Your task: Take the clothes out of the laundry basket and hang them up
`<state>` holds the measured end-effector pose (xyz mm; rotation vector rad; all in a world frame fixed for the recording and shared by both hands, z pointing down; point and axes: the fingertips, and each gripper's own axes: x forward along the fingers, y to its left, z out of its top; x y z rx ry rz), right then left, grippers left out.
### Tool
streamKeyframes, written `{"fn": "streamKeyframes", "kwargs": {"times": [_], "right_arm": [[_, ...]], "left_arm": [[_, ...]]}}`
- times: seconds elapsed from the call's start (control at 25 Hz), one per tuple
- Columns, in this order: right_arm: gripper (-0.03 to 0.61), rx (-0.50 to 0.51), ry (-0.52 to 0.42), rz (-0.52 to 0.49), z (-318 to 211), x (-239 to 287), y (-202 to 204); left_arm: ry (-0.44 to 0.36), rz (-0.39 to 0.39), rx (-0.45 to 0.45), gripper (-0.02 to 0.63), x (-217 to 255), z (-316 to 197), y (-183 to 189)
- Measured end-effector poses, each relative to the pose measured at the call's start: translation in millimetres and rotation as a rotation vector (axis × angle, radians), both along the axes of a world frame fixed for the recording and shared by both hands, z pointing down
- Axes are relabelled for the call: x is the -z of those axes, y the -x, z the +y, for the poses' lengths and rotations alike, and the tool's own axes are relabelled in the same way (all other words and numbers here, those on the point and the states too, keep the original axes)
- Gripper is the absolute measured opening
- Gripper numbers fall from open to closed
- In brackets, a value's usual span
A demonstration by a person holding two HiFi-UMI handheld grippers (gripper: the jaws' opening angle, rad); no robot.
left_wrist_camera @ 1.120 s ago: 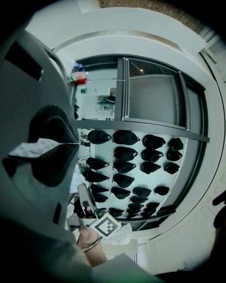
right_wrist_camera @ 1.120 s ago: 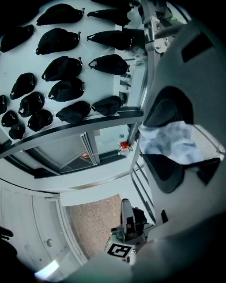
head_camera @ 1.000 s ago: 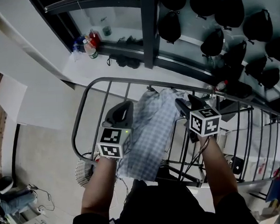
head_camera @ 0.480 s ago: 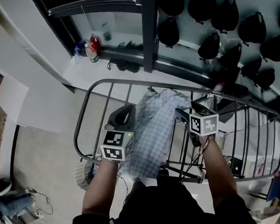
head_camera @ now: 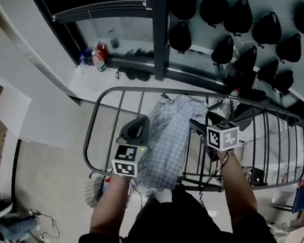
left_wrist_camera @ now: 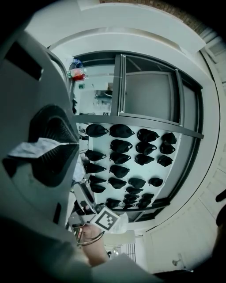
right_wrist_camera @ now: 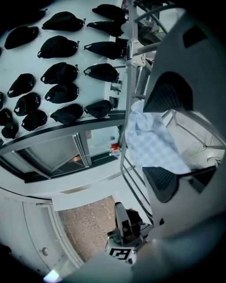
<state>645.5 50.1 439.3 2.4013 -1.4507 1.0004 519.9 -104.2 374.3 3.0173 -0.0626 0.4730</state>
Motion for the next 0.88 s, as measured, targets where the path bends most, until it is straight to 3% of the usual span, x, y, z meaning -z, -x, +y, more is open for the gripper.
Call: {"fn": "streamKeyframes", "kwargs": {"times": [0.2,0.28,0.36,0.44,0.48,0.88], "right_arm": [[0.382,0.047,-0.101,0.044,-19,33,34],[0.342,0.063,-0.14,0.077,-27,46,51],[0.242,0.064,-0.182,0.125,-32,60,65],[0.028,0.055,-0.23,0.165,-34,75,77],[0.009,0.051,-0.252,0.176,-36,81,82],[0.006,0.07,-0.334,0.271,-55,126,142]], "left_arm": [[0.005,0.017,-0.025,0.009,6,2,19],[0.008,0.003,-0.036,0.009,5,1,32],[0.016,0.006,-0.042,0.009,6,-1,45],[0.029,0.035,-0.048,0.009,12,-2,54],[0.032,0.045,-0.054,0.011,16,-2,58],[0.014,0.086,-0.084,0.011,30,-11,105]]}}
